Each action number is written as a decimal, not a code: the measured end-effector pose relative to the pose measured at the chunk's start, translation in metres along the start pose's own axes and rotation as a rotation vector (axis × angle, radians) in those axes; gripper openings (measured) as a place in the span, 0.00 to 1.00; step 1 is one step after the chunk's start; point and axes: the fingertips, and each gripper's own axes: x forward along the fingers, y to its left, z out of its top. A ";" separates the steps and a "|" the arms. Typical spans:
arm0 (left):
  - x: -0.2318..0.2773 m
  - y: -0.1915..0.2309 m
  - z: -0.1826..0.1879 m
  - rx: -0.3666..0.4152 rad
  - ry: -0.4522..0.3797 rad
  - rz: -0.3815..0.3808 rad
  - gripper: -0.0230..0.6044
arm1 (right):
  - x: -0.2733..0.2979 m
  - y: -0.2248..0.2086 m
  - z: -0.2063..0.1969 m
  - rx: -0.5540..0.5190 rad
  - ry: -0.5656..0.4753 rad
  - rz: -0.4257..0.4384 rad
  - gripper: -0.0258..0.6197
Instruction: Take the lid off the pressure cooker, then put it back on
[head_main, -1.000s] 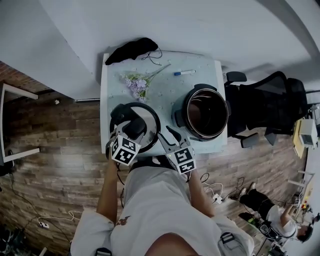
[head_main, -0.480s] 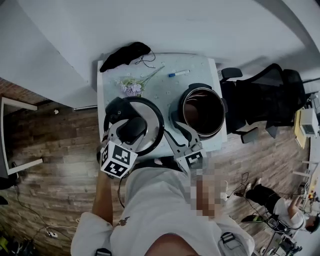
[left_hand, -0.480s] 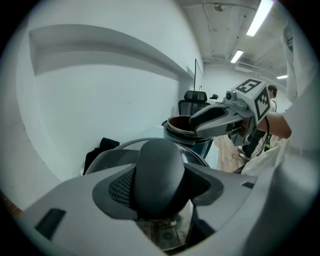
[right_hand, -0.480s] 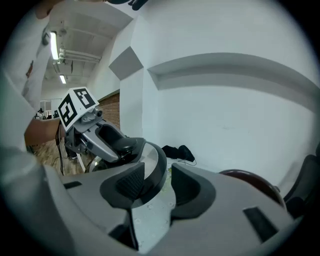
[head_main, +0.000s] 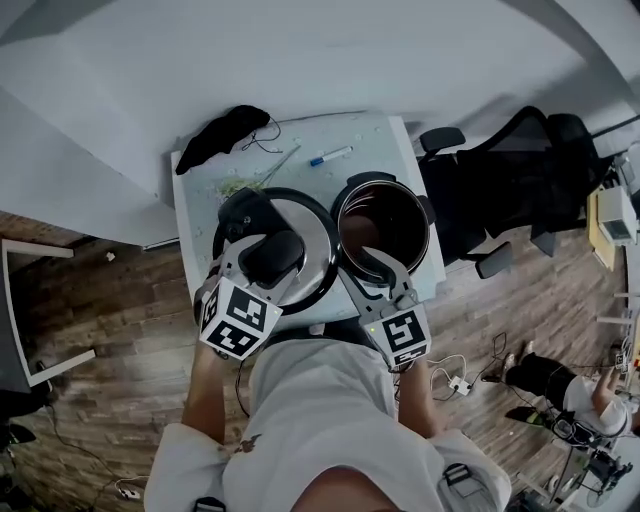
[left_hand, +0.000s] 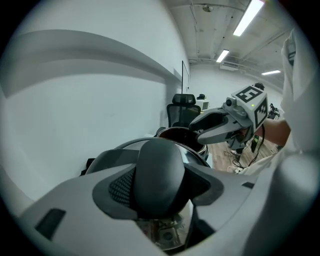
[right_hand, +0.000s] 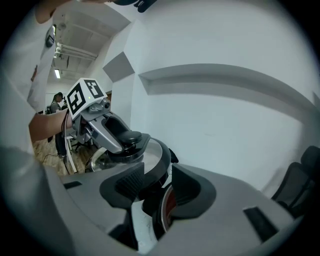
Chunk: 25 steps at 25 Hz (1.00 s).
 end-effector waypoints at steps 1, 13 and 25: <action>0.005 -0.002 0.007 0.007 -0.003 -0.010 0.47 | -0.003 -0.006 0.000 0.001 0.002 -0.005 0.31; 0.065 -0.027 0.079 0.100 -0.009 -0.132 0.47 | -0.027 -0.077 -0.006 0.034 0.004 -0.056 0.31; 0.122 -0.059 0.117 0.184 0.040 -0.302 0.47 | -0.042 -0.131 -0.022 0.107 0.013 -0.124 0.31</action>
